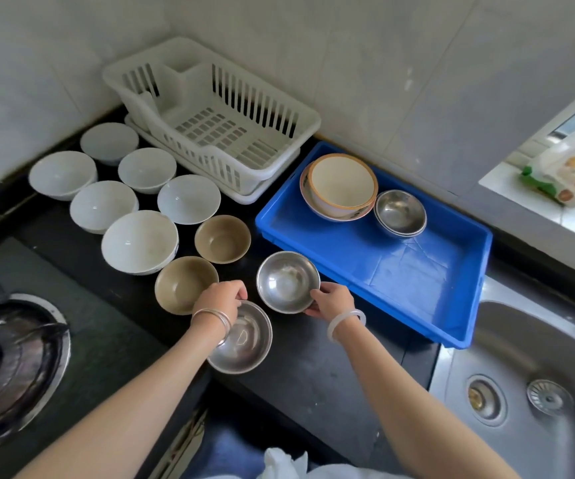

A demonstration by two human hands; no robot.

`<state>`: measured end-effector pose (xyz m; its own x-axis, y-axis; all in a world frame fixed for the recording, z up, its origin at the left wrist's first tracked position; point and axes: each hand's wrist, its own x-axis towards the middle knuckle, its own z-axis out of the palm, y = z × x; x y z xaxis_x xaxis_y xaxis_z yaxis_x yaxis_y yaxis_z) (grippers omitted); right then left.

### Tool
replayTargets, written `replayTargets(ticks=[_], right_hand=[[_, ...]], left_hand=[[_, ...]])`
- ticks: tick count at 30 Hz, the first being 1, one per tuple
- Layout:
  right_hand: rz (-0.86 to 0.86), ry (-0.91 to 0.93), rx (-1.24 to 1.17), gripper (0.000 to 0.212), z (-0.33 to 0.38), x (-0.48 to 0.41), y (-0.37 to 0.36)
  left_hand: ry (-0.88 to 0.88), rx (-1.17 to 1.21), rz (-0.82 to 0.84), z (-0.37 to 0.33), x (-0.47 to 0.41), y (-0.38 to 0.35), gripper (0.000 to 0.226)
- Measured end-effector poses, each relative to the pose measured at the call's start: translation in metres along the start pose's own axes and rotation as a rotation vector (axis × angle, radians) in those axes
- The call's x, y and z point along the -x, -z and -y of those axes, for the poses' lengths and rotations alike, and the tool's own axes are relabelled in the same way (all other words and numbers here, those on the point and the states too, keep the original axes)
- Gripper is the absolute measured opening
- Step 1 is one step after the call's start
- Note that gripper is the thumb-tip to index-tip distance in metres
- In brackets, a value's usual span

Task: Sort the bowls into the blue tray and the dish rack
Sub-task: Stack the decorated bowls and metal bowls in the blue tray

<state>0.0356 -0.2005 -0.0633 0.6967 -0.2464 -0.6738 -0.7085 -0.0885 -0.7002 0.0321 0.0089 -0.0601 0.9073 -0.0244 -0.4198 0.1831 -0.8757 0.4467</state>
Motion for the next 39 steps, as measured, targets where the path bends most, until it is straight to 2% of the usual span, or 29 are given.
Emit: replayTargets(ticks=[7, 10, 15, 23, 27, 33, 37, 39], right_hand=[[-0.015, 0.007, 0.021, 0.026, -0.01, 0.003, 0.019], [-0.009, 0.0, 0.044, 0.018, -0.015, 0.003, 0.022], [0.018, -0.028, 0.024, 0.015, -0.025, 0.004, 0.023], [0.057, -0.064, -0.033, 0.021, -0.035, 0.007, 0.03], [0.097, -0.116, -0.18, 0.022, -0.034, 0.012, 0.035], [0.08, -0.108, -0.177, 0.042, -0.034, 0.012, 0.033], [0.085, -0.078, -0.133, 0.033, -0.033, 0.012, 0.031], [0.091, -0.066, -0.114, 0.029, -0.033, 0.012, 0.031]], left_hand=[[-0.026, 0.167, 0.078, -0.006, -0.007, 0.024, 0.017], [-0.054, 0.232, 0.043, -0.014, -0.011, 0.037, 0.017], [-0.042, 0.251, -0.027, -0.038, -0.017, 0.037, 0.013], [0.044, 0.268, -0.046, -0.055, -0.02, 0.01, 0.01], [0.068, 0.292, -0.053, -0.058, -0.023, 0.003, 0.008], [0.084, 0.306, -0.027, -0.065, -0.022, -0.008, 0.008], [0.104, 0.354, -0.039, -0.059, -0.021, -0.017, 0.01], [0.174, 0.469, 0.016, -0.053, -0.021, -0.021, 0.017]])
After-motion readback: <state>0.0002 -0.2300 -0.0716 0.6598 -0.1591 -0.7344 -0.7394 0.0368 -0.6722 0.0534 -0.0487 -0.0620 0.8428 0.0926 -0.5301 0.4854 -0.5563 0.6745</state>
